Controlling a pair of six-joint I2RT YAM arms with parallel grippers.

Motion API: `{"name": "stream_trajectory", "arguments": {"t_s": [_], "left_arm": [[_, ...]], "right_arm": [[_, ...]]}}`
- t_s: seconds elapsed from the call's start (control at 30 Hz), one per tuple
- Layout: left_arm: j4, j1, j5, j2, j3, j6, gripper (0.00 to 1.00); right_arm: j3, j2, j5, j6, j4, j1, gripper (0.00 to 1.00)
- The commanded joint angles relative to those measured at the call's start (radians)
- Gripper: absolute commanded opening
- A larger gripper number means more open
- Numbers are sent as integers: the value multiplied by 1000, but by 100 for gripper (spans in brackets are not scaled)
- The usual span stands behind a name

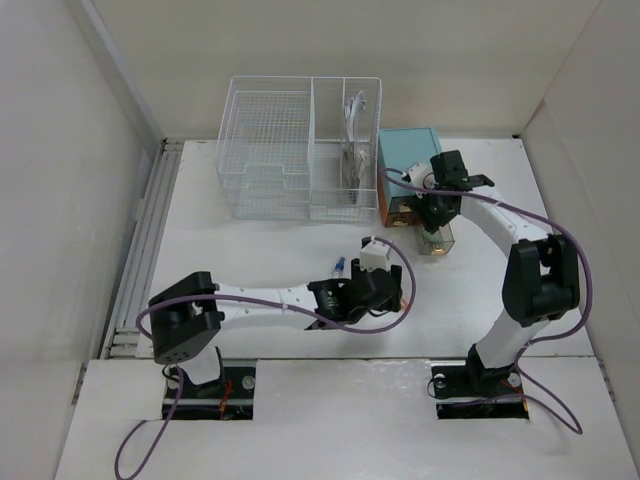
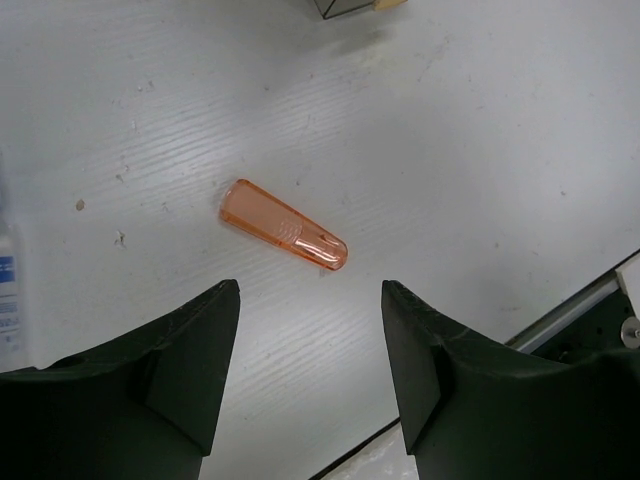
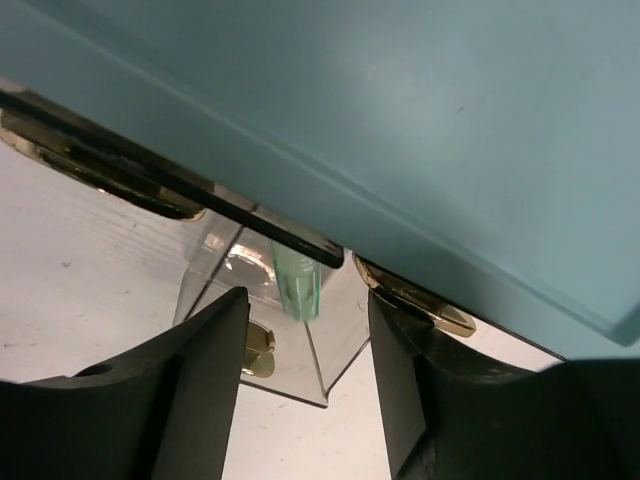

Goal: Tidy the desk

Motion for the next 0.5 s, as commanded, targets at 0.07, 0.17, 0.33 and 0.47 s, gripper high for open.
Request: {"name": "stream_trajectory", "arguments": {"t_s": [0.07,0.17,0.33,0.47], "left_arm": [[-72,17,0,53,98,16,56],[-162,26,0,104,164,5,41],[-306,35,-11,182,243,-111,29],[-464,35,0,282,358,-261,18]], "right_arm": [[52,-84,-72,-18,28,-11,59],[52,-145,-121,-3,15,-21,58],[52,-272,-288,63,5,-146,53],[22,-380,-387,119,41,-244,52]]}}
